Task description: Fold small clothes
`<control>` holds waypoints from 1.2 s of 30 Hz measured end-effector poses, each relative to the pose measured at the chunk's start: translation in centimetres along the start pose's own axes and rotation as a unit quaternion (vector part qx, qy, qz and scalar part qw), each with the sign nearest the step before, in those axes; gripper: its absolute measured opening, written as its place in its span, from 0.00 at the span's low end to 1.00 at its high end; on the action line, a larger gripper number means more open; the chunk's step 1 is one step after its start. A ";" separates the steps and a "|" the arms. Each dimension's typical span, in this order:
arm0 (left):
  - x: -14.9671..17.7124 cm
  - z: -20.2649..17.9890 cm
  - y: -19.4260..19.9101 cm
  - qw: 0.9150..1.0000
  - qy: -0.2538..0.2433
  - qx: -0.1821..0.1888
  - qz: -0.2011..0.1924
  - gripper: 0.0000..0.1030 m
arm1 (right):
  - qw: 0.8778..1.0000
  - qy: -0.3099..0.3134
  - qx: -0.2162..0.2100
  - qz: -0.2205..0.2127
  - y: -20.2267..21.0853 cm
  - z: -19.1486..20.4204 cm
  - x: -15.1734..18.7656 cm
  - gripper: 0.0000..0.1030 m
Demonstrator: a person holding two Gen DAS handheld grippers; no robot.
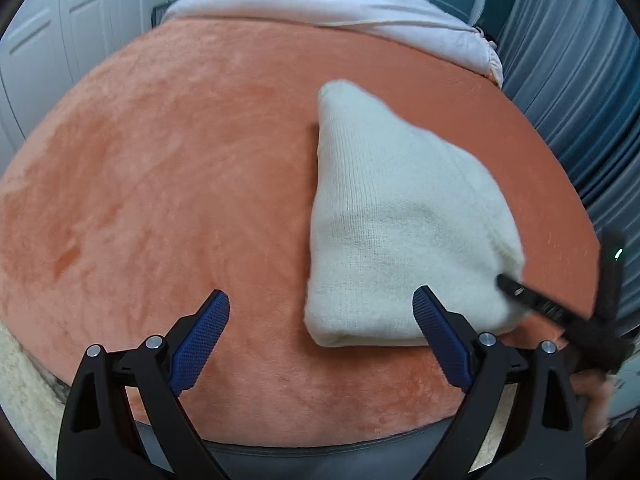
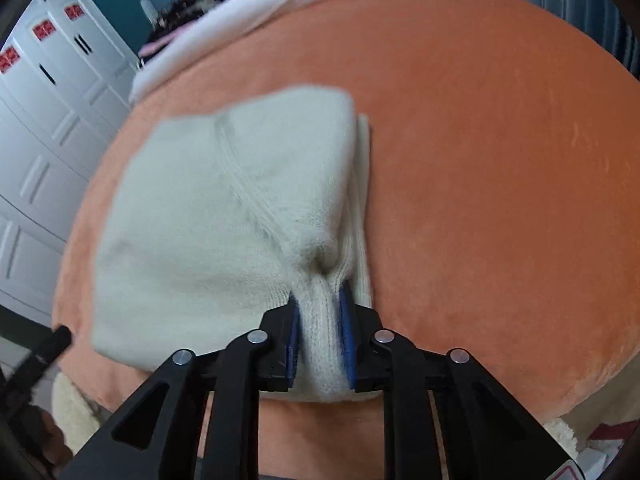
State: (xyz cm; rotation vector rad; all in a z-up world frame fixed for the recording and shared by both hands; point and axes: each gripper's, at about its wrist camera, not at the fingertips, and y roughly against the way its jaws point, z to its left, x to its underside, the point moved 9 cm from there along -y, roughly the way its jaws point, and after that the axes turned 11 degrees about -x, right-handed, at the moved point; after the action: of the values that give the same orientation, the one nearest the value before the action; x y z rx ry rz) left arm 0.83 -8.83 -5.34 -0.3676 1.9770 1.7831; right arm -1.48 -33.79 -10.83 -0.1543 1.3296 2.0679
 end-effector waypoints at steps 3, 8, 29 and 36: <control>-0.7 -0.3 -0.6 1.000 0.015 0.018 0.009 0.88 | 0.999 -0.022 -0.022 -0.013 1.6 0.8 -0.9 0.22; -4.0 -0.5 -1.7 0.998 0.043 0.050 -0.007 0.92 | 0.997 -0.042 -0.035 -0.050 3.5 0.6 -2.8 0.57; -5.2 -3.9 -7.6 0.971 0.128 0.165 0.114 0.67 | 0.985 -0.123 -0.122 -0.028 -1.0 2.1 -4.9 0.36; -1.8 -1.7 -2.5 0.982 0.070 0.125 0.127 0.68 | 0.984 -0.132 -0.120 -0.006 2.6 5.0 1.7 0.36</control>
State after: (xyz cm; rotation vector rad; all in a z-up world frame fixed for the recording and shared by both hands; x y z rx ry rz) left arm 3.38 -11.03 -6.51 -0.1682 2.4067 1.6636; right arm -3.06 -29.41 -7.19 0.0096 0.9175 2.1473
